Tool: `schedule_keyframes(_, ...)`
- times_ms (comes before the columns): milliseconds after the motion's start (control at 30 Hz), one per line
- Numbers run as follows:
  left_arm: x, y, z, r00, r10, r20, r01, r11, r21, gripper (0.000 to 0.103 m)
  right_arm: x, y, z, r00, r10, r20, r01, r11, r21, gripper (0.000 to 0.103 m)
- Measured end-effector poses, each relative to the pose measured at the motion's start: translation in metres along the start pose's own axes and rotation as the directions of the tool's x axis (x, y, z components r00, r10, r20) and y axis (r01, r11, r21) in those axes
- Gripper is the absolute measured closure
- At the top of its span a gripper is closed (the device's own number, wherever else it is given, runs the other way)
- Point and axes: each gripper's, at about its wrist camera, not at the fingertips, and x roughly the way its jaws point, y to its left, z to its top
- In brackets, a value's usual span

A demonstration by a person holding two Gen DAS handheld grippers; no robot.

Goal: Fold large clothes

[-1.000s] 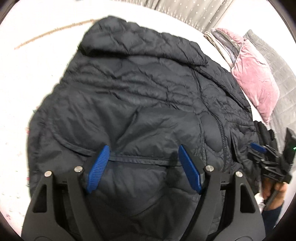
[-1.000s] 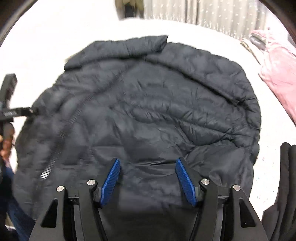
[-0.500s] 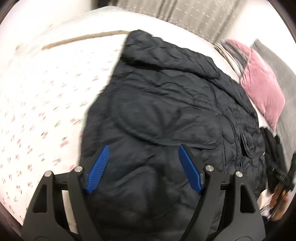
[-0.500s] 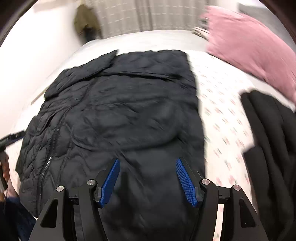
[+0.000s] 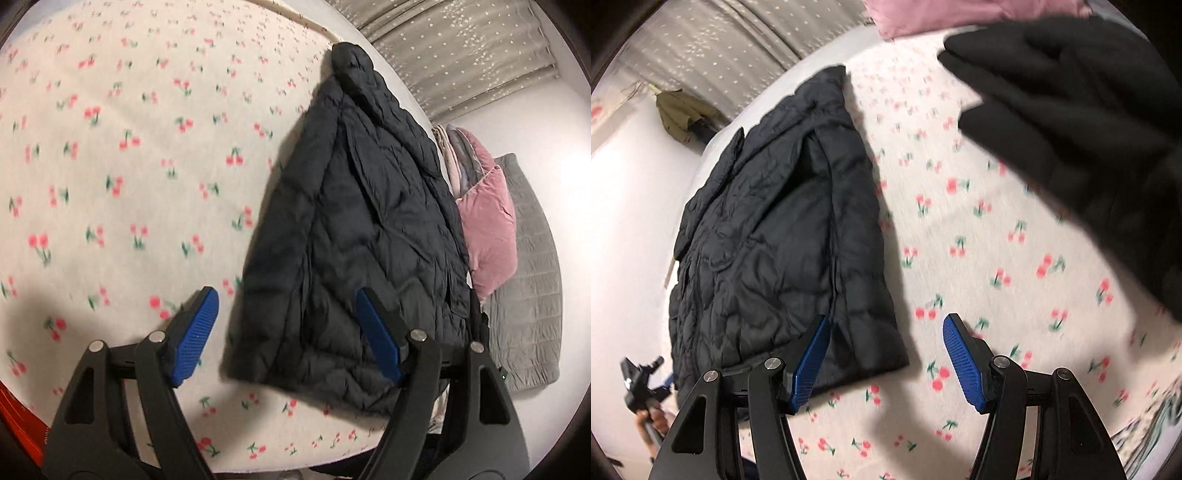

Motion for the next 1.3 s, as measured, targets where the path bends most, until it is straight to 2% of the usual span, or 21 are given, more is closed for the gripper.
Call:
schedule_keyframes(167,0.001,0.002,-0.007,0.999,-0.043,0.002,0.043,0.999,0.002,0.037,0.006,-0.004,-0.002,1.000,0.019,-0.006,-0.019,0.999,0.039,0.038)
schedule_keyframes(233,0.004,0.002,-0.009,0.999,-0.053,-0.013,0.053,0.999,0.006,0.045,0.009,-0.002,-0.003,1.000,0.019,-0.010,-0.018,0.999,0.047,0.038)
schedule_keyframes(367,0.011,-0.008,-0.009,1.000,-0.006,-0.007,0.007,0.999,0.043,0.046,0.014,0.002,-0.002,1.000,0.019,-0.011,-0.019,0.999,0.031,0.038)
schedule_keyframes(433,0.012,-0.011,-0.010,1.000,0.008,0.000,-0.008,0.998,0.055,0.048,0.015,0.002,-0.003,0.999,0.045,-0.016,-0.044,0.999,0.032,0.039)
schedule_keyframes(667,0.014,-0.007,-0.011,1.000,0.016,-0.004,-0.016,0.999,0.032,0.048,0.016,0.005,-0.008,0.993,0.112,-0.031,-0.110,0.993,0.042,0.040)
schedule_keyframes(700,0.014,-0.008,-0.013,1.000,0.021,0.000,-0.021,0.999,0.036,0.053,0.017,0.005,-0.007,0.994,0.108,-0.031,-0.106,0.994,0.040,0.040)
schedule_keyframes(733,0.013,-0.010,-0.013,0.999,0.035,0.010,-0.035,0.998,0.053,0.077,0.019,0.008,-0.007,0.995,0.098,-0.031,-0.097,0.995,0.031,0.042)
schedule_keyframes(767,0.013,-0.012,-0.013,0.999,0.030,0.010,-0.031,0.997,0.064,0.087,0.020,0.011,-0.008,0.995,0.091,-0.030,-0.090,0.996,0.021,0.051)
schedule_keyframes(800,0.012,-0.013,-0.013,1.000,0.018,0.018,-0.019,0.998,0.062,0.090,0.022,0.014,-0.009,0.995,0.091,-0.031,-0.090,0.996,0.016,0.059)
schedule_keyframes(833,0.009,-0.015,-0.014,0.999,0.013,0.031,-0.015,0.998,0.065,0.092,0.024,0.016,-0.009,0.994,0.099,-0.038,-0.098,0.995,0.018,0.078)
schedule_keyframes(867,0.007,-0.017,-0.014,0.999,0.008,0.040,-0.011,0.997,0.070,0.093,0.026,0.017,-0.009,0.992,0.115,-0.044,-0.114,0.993,0.026,0.090)
schedule_keyframes(933,-0.007,-0.018,-0.013,0.996,-0.046,0.080,0.041,0.997,0.059,0.094,0.020,0.021,-0.007,0.992,0.123,0.007,-0.123,0.992,0.029,0.094)
schedule_keyframes(967,-0.020,-0.018,-0.014,0.989,-0.098,0.110,0.093,0.994,0.051,0.094,0.011,0.023,-0.006,0.990,0.135,0.052,-0.136,0.991,0.021,0.095)
schedule_keyframes(1033,-0.039,-0.019,-0.020,0.976,-0.149,0.160,0.142,0.988,0.059,0.094,-0.013,0.026,-0.004,0.971,0.184,0.152,-0.186,0.982,0.004,0.096)
schedule_keyframes(1100,-0.044,-0.020,-0.027,0.974,-0.149,0.170,0.139,0.988,0.071,0.094,-0.025,0.026,-0.005,0.959,0.203,0.198,-0.207,0.978,-0.003,0.097)
schedule_keyframes(1200,-0.032,-0.019,-0.038,0.983,-0.119,0.138,0.110,0.991,0.071,0.094,-0.024,0.026,-0.006,0.965,0.186,0.186,-0.189,0.982,0.000,0.097)
schedule_keyframes(1300,-0.016,-0.016,-0.036,0.988,-0.141,0.057,0.140,0.990,0.031,0.091,-0.014,0.028,-0.005,0.970,0.207,0.128,-0.209,0.978,0.007,0.092)
